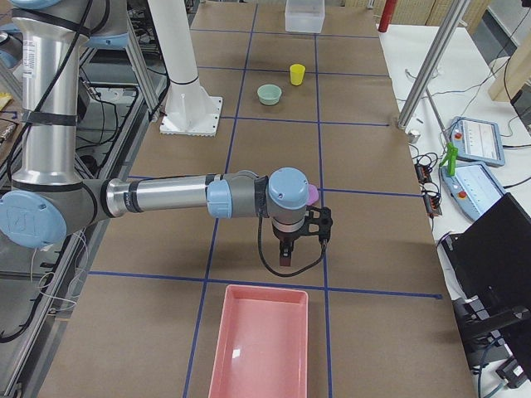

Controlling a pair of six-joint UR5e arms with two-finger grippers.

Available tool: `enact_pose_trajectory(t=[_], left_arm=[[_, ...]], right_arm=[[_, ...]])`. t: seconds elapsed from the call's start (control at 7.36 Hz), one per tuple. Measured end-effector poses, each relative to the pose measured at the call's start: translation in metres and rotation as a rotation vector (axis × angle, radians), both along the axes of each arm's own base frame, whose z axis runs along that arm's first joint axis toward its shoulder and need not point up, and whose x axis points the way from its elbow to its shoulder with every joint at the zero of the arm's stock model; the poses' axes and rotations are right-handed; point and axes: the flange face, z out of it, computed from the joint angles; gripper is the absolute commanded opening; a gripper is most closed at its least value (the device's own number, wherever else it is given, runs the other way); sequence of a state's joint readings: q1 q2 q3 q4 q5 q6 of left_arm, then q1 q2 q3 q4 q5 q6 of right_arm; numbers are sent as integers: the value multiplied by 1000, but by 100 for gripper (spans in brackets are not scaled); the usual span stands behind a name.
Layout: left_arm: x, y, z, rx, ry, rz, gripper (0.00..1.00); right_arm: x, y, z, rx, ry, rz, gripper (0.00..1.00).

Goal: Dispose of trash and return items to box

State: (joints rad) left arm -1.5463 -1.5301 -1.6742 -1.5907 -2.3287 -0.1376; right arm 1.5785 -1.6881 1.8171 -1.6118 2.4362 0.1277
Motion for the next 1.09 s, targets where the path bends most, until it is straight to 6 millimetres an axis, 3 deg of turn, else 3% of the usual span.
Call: enact_pose_trajectory(t=[0.54,0.68,0.95,1.09], left_arm=[[0,-2,-2,3,-4,-2,99],[0,-8,-11,17,-5,-5,99],[4,-29,-55,95,-1,-8,98],[16,-37,-88,139,21,-15,98]], right_arm=[[0,0,-1,-2,-2,2,100],[0,0,-1,-1,-1,2,100],[0,-1,-4,4,-1,3,100],[0,-1,-7,11,-2,3,100]])
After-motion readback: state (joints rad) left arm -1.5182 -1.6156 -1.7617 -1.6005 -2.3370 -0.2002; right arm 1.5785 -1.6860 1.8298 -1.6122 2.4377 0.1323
